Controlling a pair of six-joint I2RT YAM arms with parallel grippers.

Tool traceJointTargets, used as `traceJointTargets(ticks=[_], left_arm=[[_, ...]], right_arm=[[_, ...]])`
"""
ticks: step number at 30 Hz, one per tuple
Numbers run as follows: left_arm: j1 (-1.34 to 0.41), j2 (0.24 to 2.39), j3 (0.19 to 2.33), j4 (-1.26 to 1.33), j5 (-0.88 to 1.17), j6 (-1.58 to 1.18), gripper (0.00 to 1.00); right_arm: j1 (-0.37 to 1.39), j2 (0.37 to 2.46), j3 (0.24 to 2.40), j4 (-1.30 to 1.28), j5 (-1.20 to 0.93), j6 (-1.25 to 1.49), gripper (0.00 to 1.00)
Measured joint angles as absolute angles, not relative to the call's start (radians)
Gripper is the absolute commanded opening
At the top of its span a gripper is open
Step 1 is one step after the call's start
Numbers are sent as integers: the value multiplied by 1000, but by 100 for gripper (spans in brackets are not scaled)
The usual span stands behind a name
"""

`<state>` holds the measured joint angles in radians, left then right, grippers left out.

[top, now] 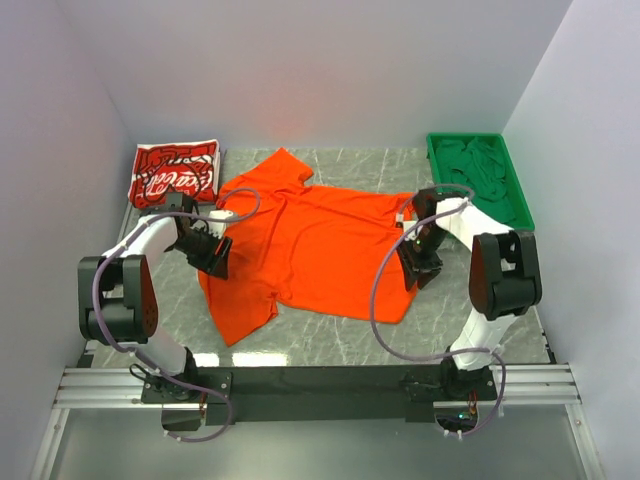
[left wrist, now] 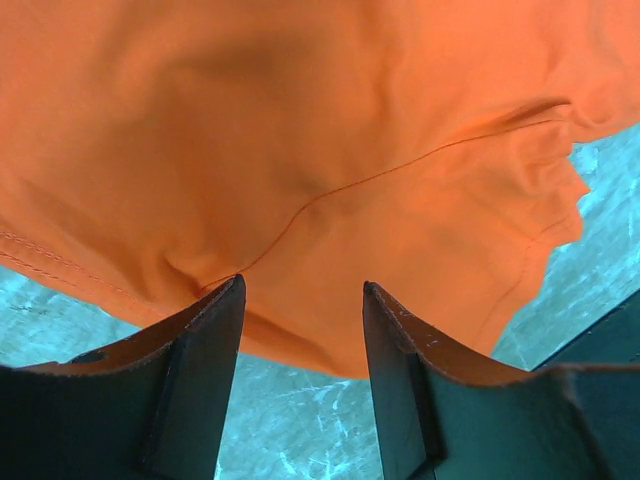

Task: Fold and stack the t-shirts
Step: Flatten the tshirt out

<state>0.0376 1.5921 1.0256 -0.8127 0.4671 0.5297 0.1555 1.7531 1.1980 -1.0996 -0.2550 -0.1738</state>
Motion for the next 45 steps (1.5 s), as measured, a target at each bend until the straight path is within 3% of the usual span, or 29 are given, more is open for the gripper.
traceJointTargets(ticks=[7, 11, 13, 15, 16, 19, 23, 27, 38, 45], left_arm=[[38, 1594, 1024, -776, 451, 538, 56], [38, 1598, 1025, -762, 448, 538, 55], [38, 1602, 1025, -760, 447, 538, 55], [40, 1602, 1026, -760, 447, 538, 55], [40, 1602, 1028, -760, 447, 538, 55], [42, 1609, 1037, -759, 448, 538, 55], [43, 1645, 1061, -760, 449, 537, 55], [47, 1661, 1072, -760, 456, 537, 55], [49, 1660, 1070, -759, 474, 537, 55], [50, 1667, 1068, -759, 474, 538, 55]], right_arm=[[89, 1886, 1198, -1092, -265, -126, 42], [89, 1978, 1245, -1117, -335, -131, 5], [91, 1993, 1284, -1136, -385, -134, 1], [98, 1993, 1353, -1169, -442, -136, 12], [107, 1992, 1400, -1176, -463, -135, 25], [165, 1997, 1545, -1178, -499, -136, 38], [282, 2067, 1691, -1190, -536, -135, 38], [339, 2094, 1618, -1172, -539, -139, 39], [173, 1779, 1296, -1149, -428, -186, 36], [152, 1835, 1273, -1058, -371, -199, 40]])
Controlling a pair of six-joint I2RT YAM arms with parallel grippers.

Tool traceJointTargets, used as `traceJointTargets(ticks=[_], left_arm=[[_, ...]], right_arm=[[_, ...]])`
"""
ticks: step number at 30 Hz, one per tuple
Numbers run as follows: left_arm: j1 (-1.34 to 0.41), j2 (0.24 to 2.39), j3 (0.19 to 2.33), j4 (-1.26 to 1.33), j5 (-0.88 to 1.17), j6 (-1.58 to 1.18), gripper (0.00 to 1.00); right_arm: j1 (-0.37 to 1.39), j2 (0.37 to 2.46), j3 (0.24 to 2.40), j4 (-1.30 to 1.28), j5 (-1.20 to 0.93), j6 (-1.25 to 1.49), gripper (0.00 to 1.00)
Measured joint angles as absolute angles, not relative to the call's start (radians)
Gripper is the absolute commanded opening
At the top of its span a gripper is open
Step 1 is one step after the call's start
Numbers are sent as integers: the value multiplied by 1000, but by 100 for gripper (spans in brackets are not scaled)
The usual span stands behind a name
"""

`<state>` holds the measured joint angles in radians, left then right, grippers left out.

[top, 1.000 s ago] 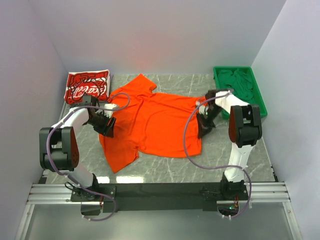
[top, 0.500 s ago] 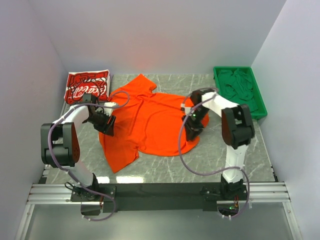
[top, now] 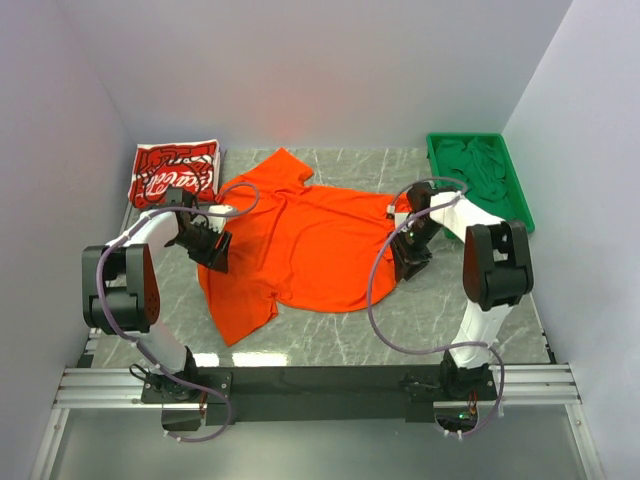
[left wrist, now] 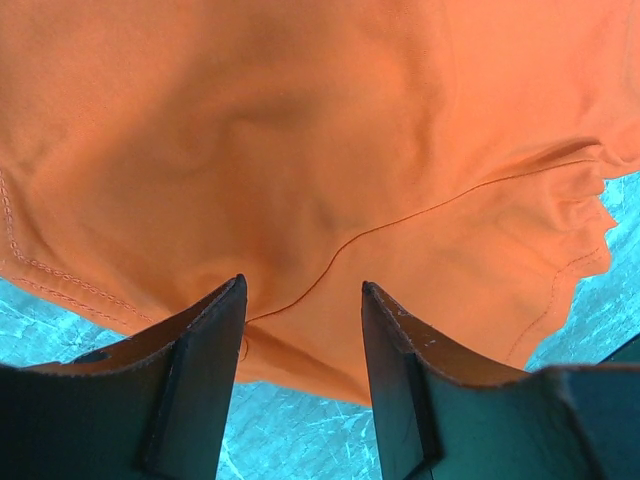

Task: Fold and stack the t-shirts
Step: Flatten the tshirt out

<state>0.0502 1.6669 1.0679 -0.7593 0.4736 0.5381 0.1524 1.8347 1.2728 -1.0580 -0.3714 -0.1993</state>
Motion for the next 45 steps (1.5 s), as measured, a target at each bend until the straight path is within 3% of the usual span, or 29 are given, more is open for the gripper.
traceJointTargets(ticks=[8, 13, 14, 15, 18, 20, 27, 33, 42, 44, 45], left_arm=[[52, 1668, 1058, -744, 471, 538, 56], [53, 1705, 1046, -724, 452, 538, 56], [53, 1717, 1044, -717, 446, 538, 55], [53, 1725, 1044, -714, 446, 536, 55], [57, 1725, 1045, -707, 446, 532, 54], [58, 1726, 1045, -705, 445, 530, 51], [69, 1727, 1034, -669, 401, 533, 25], [123, 1702, 1002, -672, 389, 548, 22], [152, 1629, 923, -792, 370, 630, 20], [153, 1610, 900, -816, 362, 648, 21], [153, 1597, 887, -832, 353, 658, 23]], right_arm=[[153, 1938, 1275, -981, -356, -183, 41], [155, 1969, 1291, -985, -390, -176, 36], [155, 1978, 1297, -991, -402, -176, 32], [155, 1984, 1299, -994, -412, -177, 21], [155, 1995, 1299, -995, -430, -184, 0], [155, 1996, 1295, -997, -435, -185, 0], [143, 1893, 1209, -1050, -373, -224, 0], [132, 1711, 1067, -1124, -183, -288, 0], [133, 1766, 945, -1123, -86, -318, 1], [133, 1770, 940, -1134, -86, -331, 9], [134, 1770, 940, -1142, -86, -339, 20]])
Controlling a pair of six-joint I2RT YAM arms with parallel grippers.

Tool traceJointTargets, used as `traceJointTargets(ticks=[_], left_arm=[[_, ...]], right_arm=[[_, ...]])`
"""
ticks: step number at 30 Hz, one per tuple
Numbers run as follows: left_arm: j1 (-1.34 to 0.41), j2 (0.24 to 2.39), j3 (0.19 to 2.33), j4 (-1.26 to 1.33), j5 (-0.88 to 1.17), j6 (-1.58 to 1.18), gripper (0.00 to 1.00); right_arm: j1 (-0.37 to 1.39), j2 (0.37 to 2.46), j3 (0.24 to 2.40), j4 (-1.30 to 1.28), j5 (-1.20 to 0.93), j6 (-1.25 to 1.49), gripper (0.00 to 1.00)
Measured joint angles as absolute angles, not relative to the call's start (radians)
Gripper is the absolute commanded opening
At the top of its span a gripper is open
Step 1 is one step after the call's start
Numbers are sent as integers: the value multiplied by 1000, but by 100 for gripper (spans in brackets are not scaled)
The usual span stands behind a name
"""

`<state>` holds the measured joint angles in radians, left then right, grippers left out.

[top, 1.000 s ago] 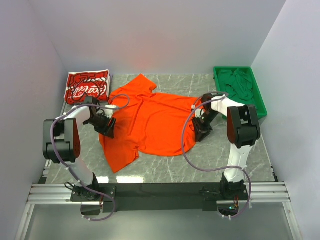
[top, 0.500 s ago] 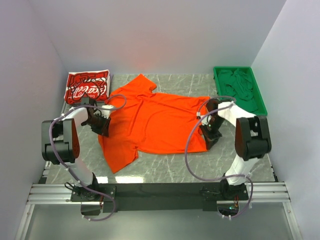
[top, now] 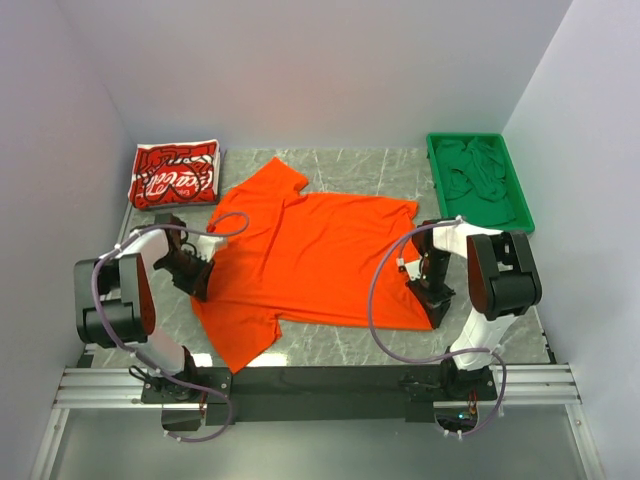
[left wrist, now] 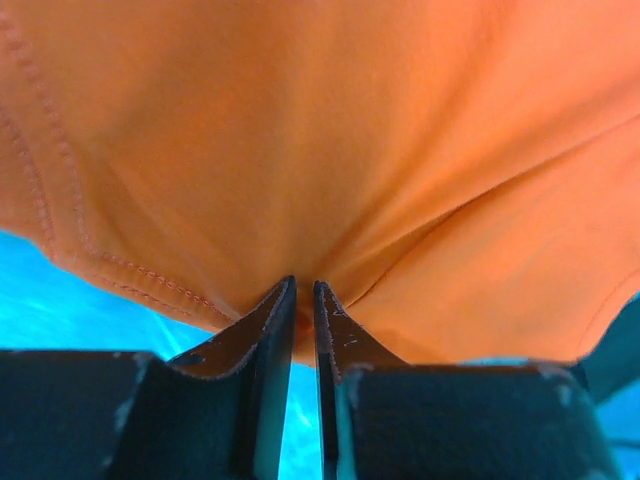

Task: Fold and stack the t-shirts
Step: Flatten the tshirt out

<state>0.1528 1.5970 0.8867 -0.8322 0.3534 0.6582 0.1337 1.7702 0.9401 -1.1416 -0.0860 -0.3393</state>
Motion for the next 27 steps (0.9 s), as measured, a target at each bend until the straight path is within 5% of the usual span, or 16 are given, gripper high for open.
traceJointTargets(ticks=[2, 7, 14, 27], left_arm=[[154, 1579, 867, -870, 339, 683, 28], [186, 1530, 872, -1007, 331, 774, 45], [200, 1557, 1075, -987, 405, 727, 45], [161, 1852, 1367, -699, 479, 399, 43]], right_arm=[[135, 1770, 943, -1161, -81, -360, 39], [133, 1756, 1062, -1279, -30, -429, 41], [133, 1776, 1418, -1246, -80, -403, 22], [137, 2105, 1717, -985, -99, -185, 5]])
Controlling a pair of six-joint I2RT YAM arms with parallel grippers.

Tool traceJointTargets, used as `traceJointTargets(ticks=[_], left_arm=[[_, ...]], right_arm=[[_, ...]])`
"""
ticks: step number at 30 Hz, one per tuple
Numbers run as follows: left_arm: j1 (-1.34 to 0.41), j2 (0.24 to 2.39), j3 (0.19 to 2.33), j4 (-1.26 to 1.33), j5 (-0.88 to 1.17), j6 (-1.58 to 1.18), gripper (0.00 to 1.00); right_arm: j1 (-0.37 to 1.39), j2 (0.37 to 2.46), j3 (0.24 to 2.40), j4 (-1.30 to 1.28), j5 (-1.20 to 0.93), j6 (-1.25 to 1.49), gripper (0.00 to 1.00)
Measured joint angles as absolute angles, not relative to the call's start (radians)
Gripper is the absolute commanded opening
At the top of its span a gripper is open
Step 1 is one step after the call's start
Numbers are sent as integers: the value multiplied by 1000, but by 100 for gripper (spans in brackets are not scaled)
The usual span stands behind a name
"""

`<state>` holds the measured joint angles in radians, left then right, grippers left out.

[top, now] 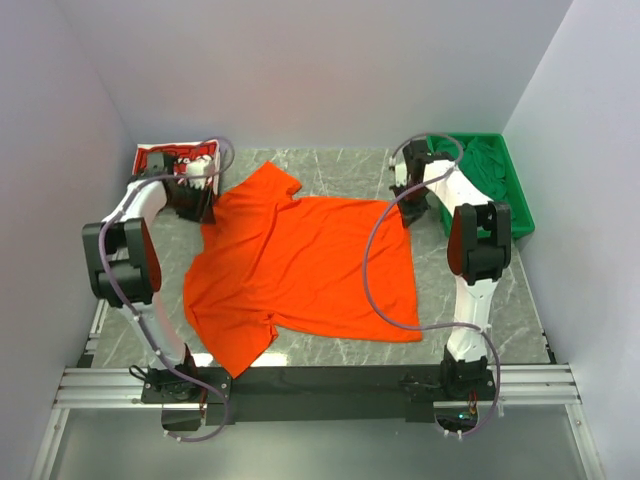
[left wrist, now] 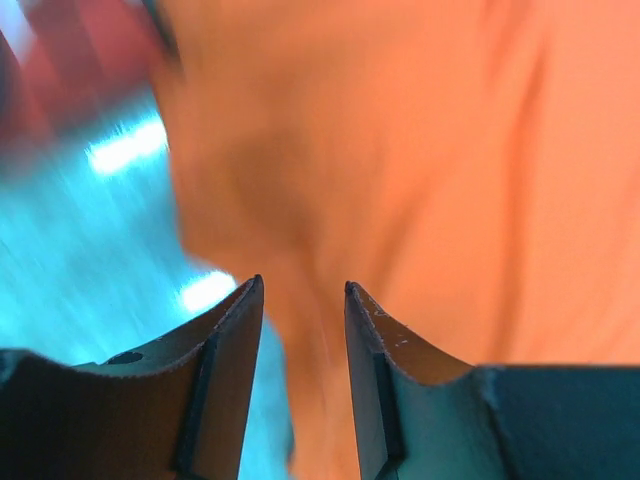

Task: Fold and stack the t-shirts
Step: Flatten the tshirt out

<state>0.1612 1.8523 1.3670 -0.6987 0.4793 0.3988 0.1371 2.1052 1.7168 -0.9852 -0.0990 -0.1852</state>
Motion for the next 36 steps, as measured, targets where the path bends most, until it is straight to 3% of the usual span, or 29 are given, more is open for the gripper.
traceJointTargets(ticks=[7, 15, 26, 31, 36], left_arm=[[45, 2041, 1654, -544, 471, 212, 43], [-72, 2226, 1784, -428, 373, 78, 41], [-69, 2426, 2018, -437, 206, 31, 34], [-60, 2486, 2123, -469, 180, 30, 39], [-60, 2487, 2126, -475, 187, 34, 50]], right_arm=[[138, 2141, 1855, -896, -101, -126, 1], [138, 2289, 1958, -893, -88, -106, 0], [144, 2394, 2064, -910, 35, -106, 1], [155, 2447, 2153, -898, 94, -137, 3], [177, 2498, 2223, -847, 164, -189, 6]])
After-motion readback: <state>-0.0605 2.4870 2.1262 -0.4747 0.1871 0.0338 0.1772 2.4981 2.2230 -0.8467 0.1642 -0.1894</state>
